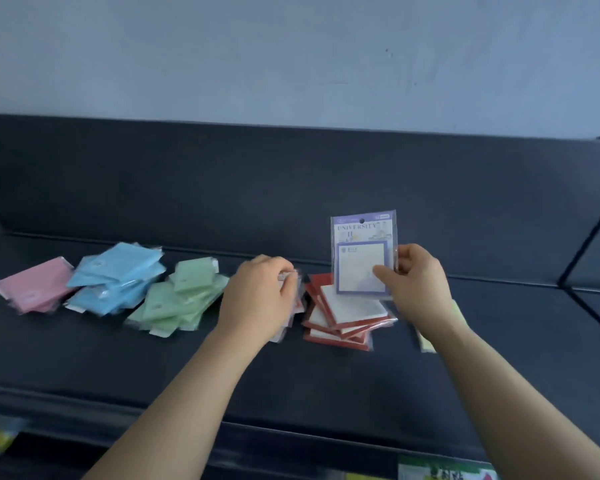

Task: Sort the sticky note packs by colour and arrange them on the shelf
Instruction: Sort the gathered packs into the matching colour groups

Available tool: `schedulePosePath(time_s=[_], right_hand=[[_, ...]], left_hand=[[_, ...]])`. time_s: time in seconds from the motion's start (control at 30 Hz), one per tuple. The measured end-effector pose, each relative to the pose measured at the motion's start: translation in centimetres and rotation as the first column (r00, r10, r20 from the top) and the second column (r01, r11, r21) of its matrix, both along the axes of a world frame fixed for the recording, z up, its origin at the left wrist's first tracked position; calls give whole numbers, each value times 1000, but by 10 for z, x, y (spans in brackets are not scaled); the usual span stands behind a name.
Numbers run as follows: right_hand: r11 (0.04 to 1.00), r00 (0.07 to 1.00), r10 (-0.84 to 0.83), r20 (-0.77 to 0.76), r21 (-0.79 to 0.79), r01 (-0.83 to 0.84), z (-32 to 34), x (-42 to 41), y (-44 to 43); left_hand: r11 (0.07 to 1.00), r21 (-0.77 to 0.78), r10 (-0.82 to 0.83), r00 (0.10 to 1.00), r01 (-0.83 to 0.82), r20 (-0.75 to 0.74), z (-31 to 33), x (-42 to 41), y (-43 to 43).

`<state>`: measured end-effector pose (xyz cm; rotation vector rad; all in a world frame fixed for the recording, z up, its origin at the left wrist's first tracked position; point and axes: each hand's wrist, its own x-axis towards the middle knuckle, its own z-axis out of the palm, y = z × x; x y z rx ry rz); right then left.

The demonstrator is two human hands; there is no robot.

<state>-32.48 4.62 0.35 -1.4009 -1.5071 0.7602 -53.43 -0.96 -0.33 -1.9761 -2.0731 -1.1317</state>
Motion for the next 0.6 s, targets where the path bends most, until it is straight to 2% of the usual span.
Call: schedulePosePath(time_s=[0.17,0.3,0.5,0.6], right_hand=[[998,998,-63,-14,-9,63,-2,75,-7],[993,992,-106,71,-42,110,-4,142,-7],[981,969,-122,215,-123,151,-24,221,0],[974,955,-76,287,-182,132,-39,242,6]], left_hand=[[987,-74,-147,989,145,-26,-13,83,2],[974,-131,-189,982,185,-20,-24,142,8],[949,-263,-244,936,176,-255,-39,206,17],[928,-354,-232,924,116,-305,-46,222,16]])
